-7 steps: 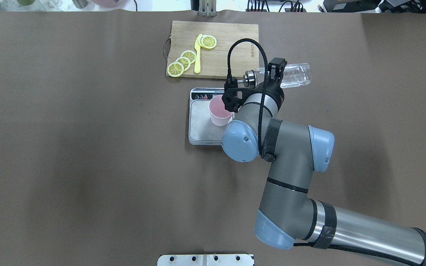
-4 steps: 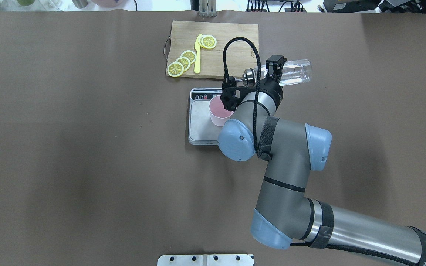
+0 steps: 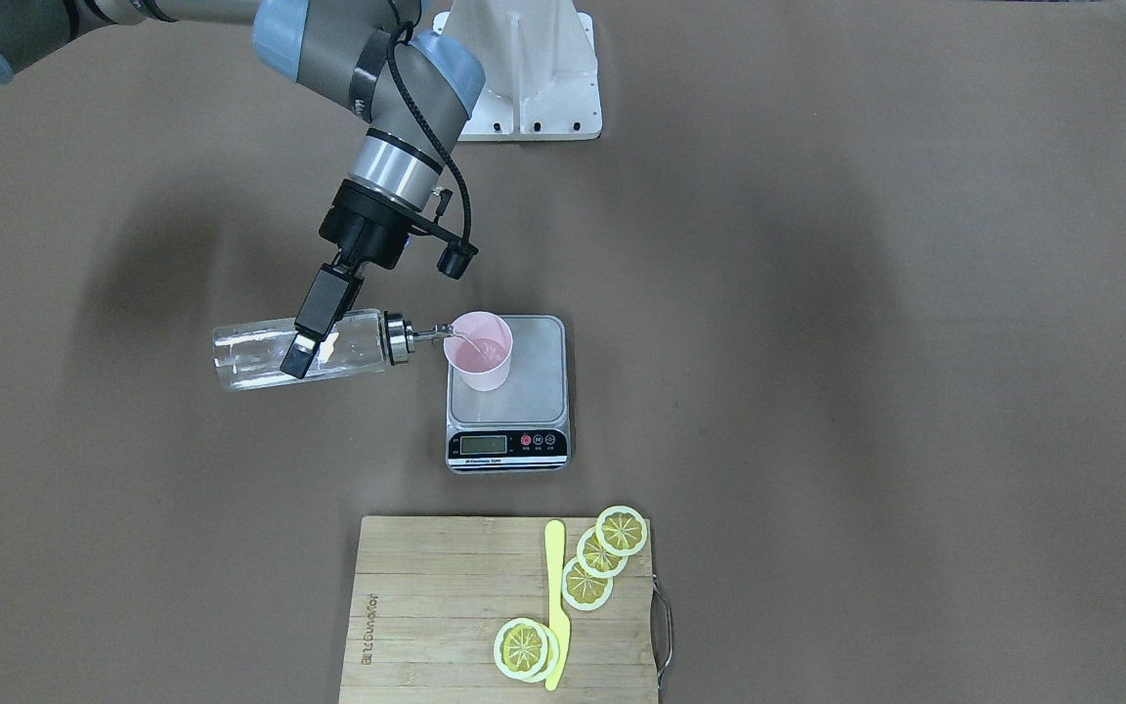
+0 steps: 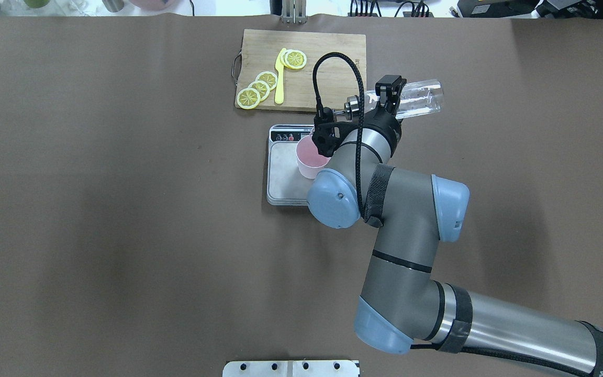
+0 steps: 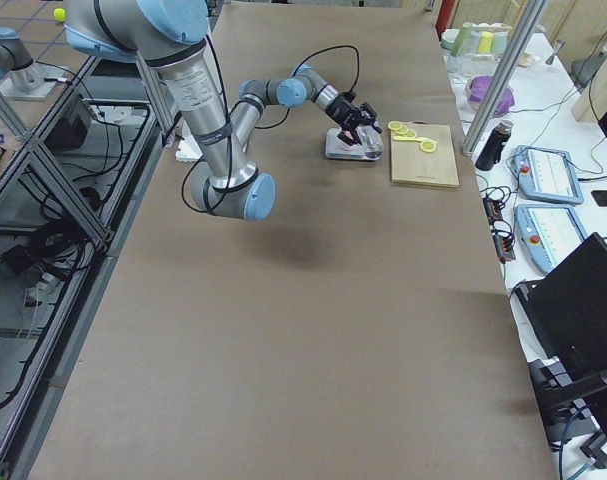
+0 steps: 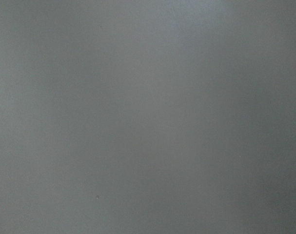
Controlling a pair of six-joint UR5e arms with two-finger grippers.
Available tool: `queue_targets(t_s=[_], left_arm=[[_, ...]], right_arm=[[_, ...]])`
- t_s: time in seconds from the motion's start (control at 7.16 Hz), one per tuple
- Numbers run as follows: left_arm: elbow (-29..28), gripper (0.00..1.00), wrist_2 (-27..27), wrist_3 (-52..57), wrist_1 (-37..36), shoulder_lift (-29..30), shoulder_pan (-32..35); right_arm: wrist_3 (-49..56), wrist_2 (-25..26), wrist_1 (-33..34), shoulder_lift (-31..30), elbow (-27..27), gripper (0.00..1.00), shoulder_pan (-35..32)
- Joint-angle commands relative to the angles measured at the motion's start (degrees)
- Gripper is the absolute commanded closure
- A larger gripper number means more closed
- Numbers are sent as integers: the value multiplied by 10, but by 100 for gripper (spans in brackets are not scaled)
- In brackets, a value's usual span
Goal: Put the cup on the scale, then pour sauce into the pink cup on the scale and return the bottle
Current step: 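Tilt the bottle upright with the right gripper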
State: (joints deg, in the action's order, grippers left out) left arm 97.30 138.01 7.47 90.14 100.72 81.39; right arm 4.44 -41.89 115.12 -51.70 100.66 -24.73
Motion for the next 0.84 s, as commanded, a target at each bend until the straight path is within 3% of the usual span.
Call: queue_targets(t_s=[0.0,0.7], left_arm=[[1,1,1,0,0,0,0],[3,1,1,-3,-5,10,5]], right_arm=[[0,1,1,-3,6,75,-1],[-39,-41,-28,-27,68,75,-4]])
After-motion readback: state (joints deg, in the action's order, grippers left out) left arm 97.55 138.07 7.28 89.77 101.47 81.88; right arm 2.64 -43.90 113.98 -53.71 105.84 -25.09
